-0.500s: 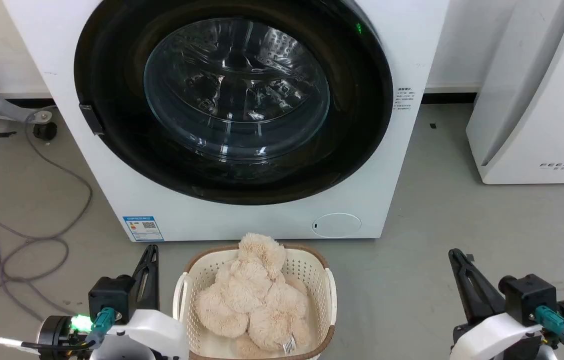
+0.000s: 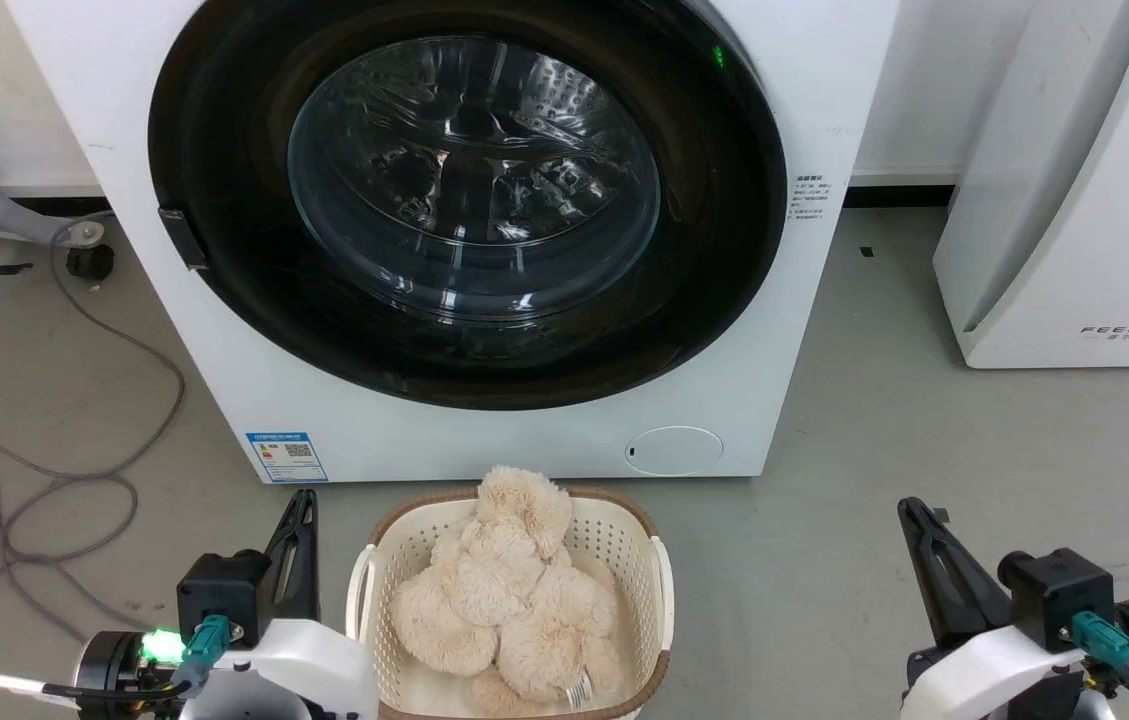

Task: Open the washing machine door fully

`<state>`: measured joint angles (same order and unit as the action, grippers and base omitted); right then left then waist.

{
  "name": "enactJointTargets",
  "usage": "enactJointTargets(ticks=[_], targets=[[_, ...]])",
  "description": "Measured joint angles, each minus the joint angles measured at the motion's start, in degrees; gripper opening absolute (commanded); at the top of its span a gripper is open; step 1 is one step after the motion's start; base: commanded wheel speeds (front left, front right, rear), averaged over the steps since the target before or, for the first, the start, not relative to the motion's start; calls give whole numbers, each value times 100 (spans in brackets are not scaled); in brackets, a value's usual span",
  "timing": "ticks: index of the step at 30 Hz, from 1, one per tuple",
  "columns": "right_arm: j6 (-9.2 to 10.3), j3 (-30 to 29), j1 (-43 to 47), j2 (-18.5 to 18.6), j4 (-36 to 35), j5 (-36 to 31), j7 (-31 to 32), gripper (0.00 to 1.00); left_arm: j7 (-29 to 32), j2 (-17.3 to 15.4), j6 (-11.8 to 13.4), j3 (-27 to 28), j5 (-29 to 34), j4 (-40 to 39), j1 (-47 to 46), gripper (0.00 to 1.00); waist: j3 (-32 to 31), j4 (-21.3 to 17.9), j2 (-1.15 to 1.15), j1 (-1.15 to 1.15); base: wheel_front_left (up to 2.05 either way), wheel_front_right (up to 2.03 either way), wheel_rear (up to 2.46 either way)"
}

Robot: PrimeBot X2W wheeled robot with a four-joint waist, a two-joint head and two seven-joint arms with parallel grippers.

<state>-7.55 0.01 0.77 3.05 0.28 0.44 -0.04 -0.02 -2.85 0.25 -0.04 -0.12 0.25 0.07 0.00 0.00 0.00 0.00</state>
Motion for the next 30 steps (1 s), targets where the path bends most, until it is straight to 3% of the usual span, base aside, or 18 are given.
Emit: enactJointTargets(ticks=[19,20,30], targets=[[0,2,0,0,0,0,1,0,0,0,0,1,0,-1,0,0,0,0,0,-1,0,0,0],[0,0,0,0,1,0,0,100,0,0,0,-1,0,0,0,100,0,0,0,-1,0,0,0],[0,-7,8,0,36,19,-31,100,-55,1,8,-79,-9,89,-1,100,1,-4,0,-1,0,0,0]])
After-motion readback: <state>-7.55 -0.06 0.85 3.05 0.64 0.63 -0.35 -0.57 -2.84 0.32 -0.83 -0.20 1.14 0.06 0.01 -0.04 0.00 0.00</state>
